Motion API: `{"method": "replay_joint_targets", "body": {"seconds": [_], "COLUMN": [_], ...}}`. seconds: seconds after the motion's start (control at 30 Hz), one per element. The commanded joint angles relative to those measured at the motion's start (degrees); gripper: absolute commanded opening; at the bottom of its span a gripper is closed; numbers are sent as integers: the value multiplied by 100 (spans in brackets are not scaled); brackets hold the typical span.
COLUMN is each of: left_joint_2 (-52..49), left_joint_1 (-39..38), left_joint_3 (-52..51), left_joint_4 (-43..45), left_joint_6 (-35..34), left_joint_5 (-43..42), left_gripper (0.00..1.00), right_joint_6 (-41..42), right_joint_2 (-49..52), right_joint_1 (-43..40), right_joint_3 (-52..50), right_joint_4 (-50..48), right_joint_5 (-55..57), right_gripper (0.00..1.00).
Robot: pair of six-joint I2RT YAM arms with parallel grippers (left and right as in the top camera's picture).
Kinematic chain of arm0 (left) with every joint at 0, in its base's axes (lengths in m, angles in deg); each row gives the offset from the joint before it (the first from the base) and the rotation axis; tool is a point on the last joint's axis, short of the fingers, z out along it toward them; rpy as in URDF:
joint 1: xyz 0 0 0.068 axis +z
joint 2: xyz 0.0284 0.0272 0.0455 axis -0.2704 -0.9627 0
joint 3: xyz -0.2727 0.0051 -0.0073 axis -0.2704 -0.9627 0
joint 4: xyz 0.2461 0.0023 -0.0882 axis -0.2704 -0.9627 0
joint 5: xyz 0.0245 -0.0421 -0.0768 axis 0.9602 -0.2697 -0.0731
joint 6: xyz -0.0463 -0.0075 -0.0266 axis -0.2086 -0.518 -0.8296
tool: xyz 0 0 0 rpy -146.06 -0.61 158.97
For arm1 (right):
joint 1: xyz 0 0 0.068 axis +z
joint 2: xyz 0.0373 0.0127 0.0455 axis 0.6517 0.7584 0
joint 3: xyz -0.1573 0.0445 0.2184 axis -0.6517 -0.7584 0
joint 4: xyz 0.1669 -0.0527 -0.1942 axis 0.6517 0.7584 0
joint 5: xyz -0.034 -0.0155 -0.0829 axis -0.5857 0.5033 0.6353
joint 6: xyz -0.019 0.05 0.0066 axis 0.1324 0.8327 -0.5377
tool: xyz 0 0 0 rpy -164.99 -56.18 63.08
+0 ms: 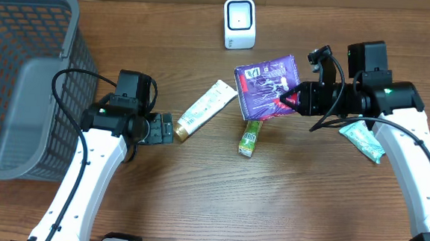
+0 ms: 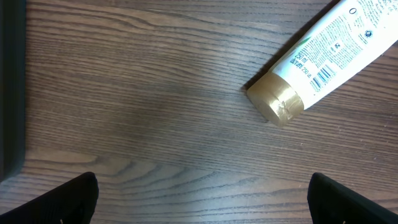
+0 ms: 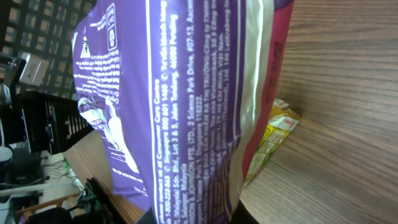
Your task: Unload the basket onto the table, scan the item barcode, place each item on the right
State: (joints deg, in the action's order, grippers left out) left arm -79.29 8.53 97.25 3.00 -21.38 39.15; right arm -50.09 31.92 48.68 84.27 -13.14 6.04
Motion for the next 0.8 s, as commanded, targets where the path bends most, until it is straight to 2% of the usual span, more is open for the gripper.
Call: {"method": "replay_joint_targets", "body": {"seconds": [0.0, 0.17, 0.5, 0.77], "left_joint_2": [-28, -28, -28, -28], "left_joint_1": [-37, -37, -37, -37], "left_joint_3": [-22, -22, -22, -22], "left_joint_4": [24, 24, 24, 24], "left_joint_6": [-92, -92, -92, -92], "left_joint_5": [52, 52, 52, 52], "left_gripper": [100, 100, 100, 100], "right_joint_6": [-70, -66, 295, 533], "right_joint_2": [-118, -118, -118, -116], "right_joint_1": [-2, 72, 750, 846], "right_joint_3": [396, 413, 422, 949], "right_joint_4": [-28, -66, -85, -79], "right_joint_5": [96, 343, 1906, 2559], "right_gripper": [4, 4, 4, 4]}}
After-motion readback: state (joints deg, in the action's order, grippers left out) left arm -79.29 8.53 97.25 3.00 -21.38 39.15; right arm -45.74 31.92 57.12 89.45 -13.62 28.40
